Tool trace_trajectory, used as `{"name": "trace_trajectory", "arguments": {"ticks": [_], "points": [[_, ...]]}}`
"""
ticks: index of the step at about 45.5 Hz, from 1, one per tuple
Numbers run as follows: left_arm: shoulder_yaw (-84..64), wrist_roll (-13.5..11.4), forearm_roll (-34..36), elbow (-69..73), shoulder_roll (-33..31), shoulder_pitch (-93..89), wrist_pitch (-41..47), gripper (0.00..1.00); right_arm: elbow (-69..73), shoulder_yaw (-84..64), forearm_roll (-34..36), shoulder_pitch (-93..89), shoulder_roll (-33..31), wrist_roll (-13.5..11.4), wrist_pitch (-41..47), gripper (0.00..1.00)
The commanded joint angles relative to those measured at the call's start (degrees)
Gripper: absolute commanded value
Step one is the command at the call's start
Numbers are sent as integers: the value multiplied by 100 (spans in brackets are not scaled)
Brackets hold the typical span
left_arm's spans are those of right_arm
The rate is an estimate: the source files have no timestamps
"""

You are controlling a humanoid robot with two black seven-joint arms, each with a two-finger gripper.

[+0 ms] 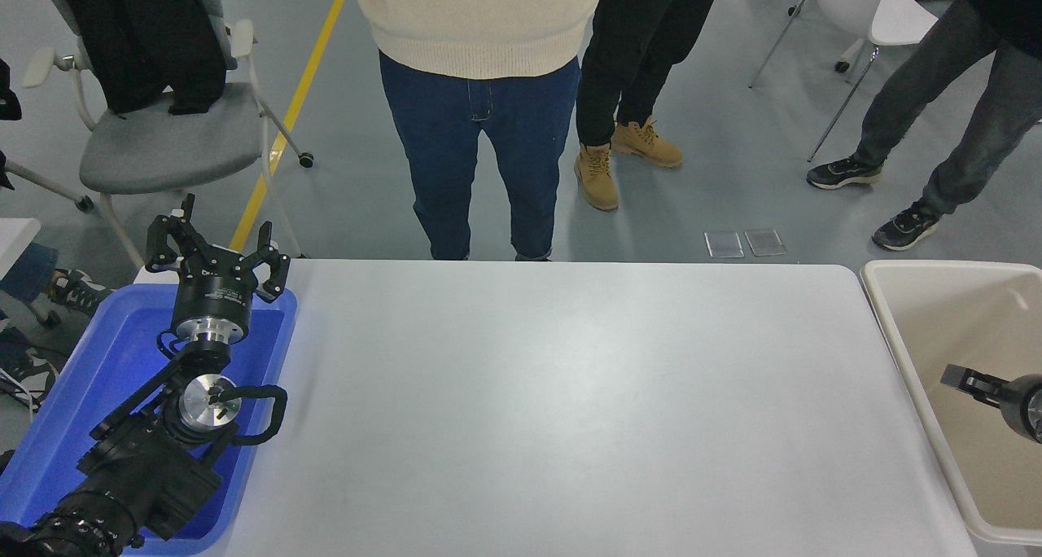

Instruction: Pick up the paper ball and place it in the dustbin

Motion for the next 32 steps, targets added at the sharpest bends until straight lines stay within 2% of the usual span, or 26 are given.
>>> {"name": "trace_trajectory", "arguments": {"ticks": [1, 5, 9, 14, 16, 17, 26, 31, 32], "points": [[0, 1, 0, 3, 0, 0, 0, 99, 1029, 797, 357, 503, -160, 5, -3, 100], [0, 1, 0, 3, 0, 0, 0, 99, 1619, 2325, 972, 398, -415, 5, -3, 100], [0, 1, 0, 3, 0, 0, 0, 99, 1988, 3732, 1447, 30, -371, 5, 5, 100], [0, 1, 0, 3, 0, 0, 0, 99, 2217, 5218, 2097, -191, -3, -4, 5, 100], [0, 1, 0, 3, 0, 0, 0, 99, 2226, 5632, 2483, -226, 208, -4, 5, 100], [0, 1, 0, 3, 0, 0, 0, 99, 2226, 5877, 2912, -252, 392, -4, 5, 100], [0, 1, 0, 3, 0, 0, 0, 99, 2191, 6029, 4760, -270, 1052, 58, 93, 100], [0, 1, 0, -5, 0, -9, 0, 99, 2139, 6091, 5472, -437, 1237, 75, 523, 100], [0, 1, 0, 3, 0, 0, 0, 99, 2060, 6099, 5804, -533, 1368, 75, 785, 100]]}}
